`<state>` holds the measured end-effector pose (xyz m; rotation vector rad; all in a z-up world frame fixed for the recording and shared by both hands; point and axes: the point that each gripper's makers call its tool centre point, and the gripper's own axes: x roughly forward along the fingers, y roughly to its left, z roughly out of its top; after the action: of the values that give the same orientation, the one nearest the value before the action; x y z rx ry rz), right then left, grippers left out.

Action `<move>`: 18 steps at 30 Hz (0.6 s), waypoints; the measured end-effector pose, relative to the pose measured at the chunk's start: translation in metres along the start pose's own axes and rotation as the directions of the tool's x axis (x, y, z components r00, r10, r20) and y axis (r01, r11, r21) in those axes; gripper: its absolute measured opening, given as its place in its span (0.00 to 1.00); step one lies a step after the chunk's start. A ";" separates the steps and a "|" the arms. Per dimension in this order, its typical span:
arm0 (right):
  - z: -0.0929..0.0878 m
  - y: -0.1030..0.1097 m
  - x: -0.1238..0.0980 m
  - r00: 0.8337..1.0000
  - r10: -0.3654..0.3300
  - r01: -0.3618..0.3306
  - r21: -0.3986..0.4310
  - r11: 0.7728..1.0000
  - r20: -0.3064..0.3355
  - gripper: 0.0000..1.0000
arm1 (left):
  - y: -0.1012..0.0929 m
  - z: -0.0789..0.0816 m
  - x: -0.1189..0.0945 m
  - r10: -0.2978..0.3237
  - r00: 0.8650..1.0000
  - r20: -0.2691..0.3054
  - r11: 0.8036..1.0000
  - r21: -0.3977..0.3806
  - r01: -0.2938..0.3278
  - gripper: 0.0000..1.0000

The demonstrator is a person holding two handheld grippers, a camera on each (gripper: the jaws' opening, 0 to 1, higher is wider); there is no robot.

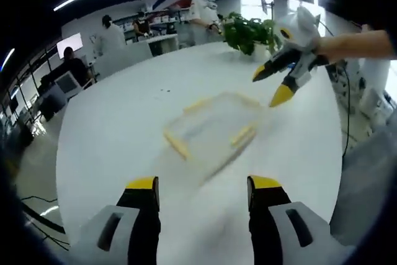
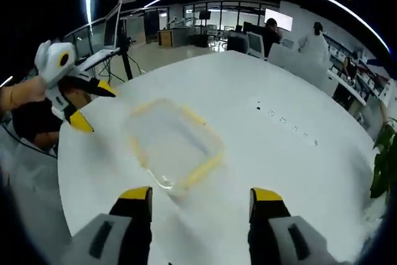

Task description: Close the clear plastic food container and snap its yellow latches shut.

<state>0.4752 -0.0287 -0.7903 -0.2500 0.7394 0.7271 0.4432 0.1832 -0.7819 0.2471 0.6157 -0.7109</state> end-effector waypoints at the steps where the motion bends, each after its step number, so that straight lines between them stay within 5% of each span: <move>1: 0.000 0.001 -0.004 1.000 -0.002 0.002 0.009 1.000 0.008 0.62 | -0.001 -0.002 -0.006 0.008 1.000 0.010 1.000 -0.010 -0.008 0.55; 18: -0.023 0.054 -0.074 0.982 -0.047 0.015 0.170 0.985 0.182 0.64 | -0.015 -0.026 -0.066 0.108 0.990 0.092 0.990 -0.106 -0.098 0.59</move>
<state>0.3882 -0.0375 -0.7540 -0.0390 0.6141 0.6444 0.3822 0.2178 -0.7630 0.1487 0.5405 -0.5868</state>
